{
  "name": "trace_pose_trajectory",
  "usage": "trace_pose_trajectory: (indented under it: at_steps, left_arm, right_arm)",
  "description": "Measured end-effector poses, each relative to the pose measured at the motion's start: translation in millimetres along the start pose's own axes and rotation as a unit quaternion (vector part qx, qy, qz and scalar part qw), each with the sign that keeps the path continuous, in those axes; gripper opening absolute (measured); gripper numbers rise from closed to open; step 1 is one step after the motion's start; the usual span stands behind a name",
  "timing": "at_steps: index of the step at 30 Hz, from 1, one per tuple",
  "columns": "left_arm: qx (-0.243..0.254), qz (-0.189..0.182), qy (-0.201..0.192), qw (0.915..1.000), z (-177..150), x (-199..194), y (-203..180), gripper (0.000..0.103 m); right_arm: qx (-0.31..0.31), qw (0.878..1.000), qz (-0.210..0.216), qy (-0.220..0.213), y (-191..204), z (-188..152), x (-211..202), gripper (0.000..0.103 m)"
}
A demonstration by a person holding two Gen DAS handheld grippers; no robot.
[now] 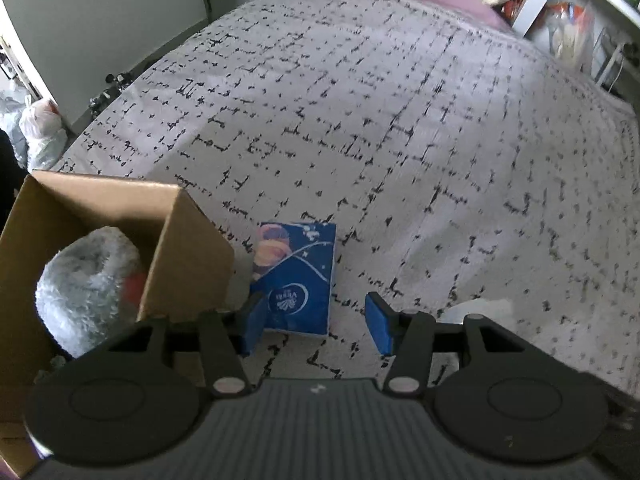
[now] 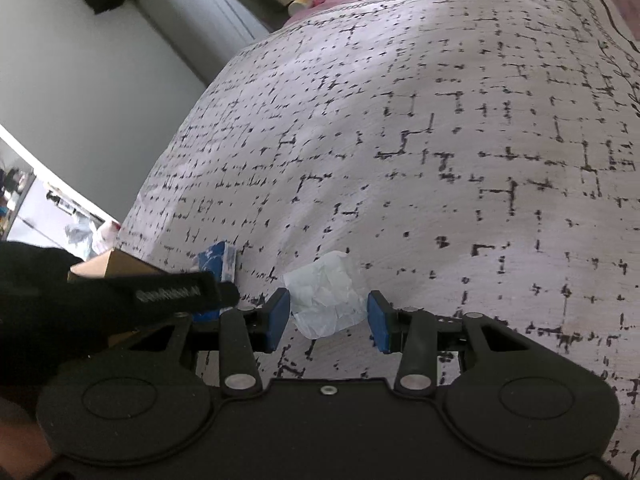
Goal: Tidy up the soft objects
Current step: 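Grasp the blue tissue pack with the left tool while the right tool holds the white tissue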
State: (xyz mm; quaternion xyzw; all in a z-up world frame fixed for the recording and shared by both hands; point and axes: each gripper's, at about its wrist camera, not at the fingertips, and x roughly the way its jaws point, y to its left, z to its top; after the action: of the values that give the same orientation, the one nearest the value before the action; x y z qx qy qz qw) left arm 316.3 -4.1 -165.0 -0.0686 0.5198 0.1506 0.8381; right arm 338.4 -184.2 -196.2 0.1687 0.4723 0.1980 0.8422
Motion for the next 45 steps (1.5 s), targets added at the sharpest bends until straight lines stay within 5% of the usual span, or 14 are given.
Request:
trace_pose_trajectory:
  at_steps: [16,20,25,31,45]
  left_arm:
    - [0.028,0.059,0.001,0.9978,1,21,-18,0.052]
    - [0.038,0.081,-0.008,0.996,0,24,-21,0.039]
    - [0.044,0.085,-0.017,0.9952,-2,23,-21,0.035]
    - [0.026,0.051,-0.029,0.9979,-3,7,-17,0.021]
    - [0.003,-0.047,-0.036,0.9982,-21,-44,-13,0.02]
  right_arm:
    - [0.026,0.999,0.026,0.003,-15,2,-6,0.042]
    - [0.027,0.999,0.028,0.003,-15,1,-7,0.042]
    - [0.023,0.999,0.031,-0.001,-13,0,-12,0.042]
    - [0.015,0.999,0.029,-0.006,-13,-1,-18,0.042]
    - [0.001,1.0,0.013,-0.006,-9,-10,-32,0.042]
